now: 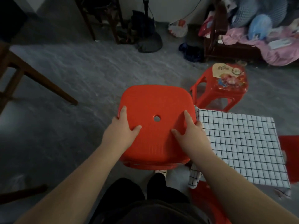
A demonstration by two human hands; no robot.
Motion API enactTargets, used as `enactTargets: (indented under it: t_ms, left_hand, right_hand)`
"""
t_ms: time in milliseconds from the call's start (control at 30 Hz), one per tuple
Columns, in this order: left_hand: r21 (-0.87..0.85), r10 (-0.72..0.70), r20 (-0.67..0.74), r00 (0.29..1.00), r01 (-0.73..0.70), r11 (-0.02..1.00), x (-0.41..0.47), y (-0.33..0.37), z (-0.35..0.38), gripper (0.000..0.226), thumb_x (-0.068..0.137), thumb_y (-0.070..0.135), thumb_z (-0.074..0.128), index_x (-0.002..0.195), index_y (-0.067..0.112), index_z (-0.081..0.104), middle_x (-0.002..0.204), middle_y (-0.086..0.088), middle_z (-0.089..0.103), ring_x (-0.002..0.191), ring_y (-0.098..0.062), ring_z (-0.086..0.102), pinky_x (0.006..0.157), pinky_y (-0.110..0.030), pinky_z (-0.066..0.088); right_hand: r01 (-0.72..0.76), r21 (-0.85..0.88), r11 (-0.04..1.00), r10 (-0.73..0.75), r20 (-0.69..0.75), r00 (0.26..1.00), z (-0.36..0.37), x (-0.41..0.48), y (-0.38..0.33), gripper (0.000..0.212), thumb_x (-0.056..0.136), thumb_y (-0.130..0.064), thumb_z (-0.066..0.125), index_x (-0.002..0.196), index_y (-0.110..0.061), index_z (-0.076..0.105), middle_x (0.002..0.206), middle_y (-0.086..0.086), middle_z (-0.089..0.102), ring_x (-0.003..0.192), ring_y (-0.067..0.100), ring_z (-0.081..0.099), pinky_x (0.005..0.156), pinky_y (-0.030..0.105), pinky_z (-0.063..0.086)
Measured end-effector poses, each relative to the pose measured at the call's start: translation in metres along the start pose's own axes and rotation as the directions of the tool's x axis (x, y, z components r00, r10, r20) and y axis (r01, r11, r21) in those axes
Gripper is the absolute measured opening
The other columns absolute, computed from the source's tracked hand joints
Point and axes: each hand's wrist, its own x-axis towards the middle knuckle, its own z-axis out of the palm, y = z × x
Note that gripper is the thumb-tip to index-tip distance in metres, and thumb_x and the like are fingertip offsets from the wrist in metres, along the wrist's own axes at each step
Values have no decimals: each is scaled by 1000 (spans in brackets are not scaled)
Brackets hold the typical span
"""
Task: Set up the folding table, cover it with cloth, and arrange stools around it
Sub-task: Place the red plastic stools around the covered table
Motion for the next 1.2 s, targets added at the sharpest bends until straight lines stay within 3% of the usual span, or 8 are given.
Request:
enactTargets:
  t_ms: [133, 333, 633, 1033, 1200]
  left_hand:
    - [-44, -43, 47, 998, 45, 998, 59, 2, 45, 94, 85, 59, 63, 156, 33, 6, 141, -12, 46, 117, -34, 58, 90, -45, 48]
    - [-54, -67, 109, 992, 73, 996, 145, -12, 151, 91, 87, 53, 65, 156, 32, 9, 143, -13, 43, 113, -36, 59, 82, -42, 45]
    - [-86, -41, 216, 975, 61, 994, 227, -58, 301, 89, 88, 47, 66, 155, 31, 10, 143, -11, 42, 119, -33, 56, 89, -45, 48]
    - [-81, -82, 279, 957, 109, 991, 228, -79, 370, 91, 89, 41, 68, 157, 25, 9, 147, -14, 36, 128, -30, 48, 99, -42, 43]
    - [-36, -105, 297, 949, 121, 992, 226, -81, 375, 90, 91, 46, 64, 156, 30, 4, 149, -11, 32, 123, -27, 52, 93, -42, 47]
  right_hand:
    - [-51, 46, 998, 50, 18, 999, 35, 64, 13, 88, 88, -53, 64, 154, -47, 6, 145, 12, 34, 120, 36, 54, 90, 50, 49]
    - [-174, 136, 975, 166, 64, 984, 119, 159, 58, 88, 88, -46, 68, 151, -53, 7, 154, 11, 28, 133, 34, 45, 94, 51, 50]
    - [-271, 161, 949, 258, 98, 961, 247, 244, 135, 88, 86, -45, 69, 149, -57, 8, 156, 7, 24, 134, 34, 45, 94, 53, 51]
    - [-333, 145, 932, 310, 158, 938, 304, 252, 179, 90, 87, -42, 70, 149, -58, 7, 164, 6, 12, 145, 31, 31, 101, 52, 48]
    - [-335, 146, 931, 311, 165, 936, 315, 247, 186, 90, 89, -43, 69, 149, -59, 3, 166, 8, 6, 149, 33, 22, 103, 58, 46]
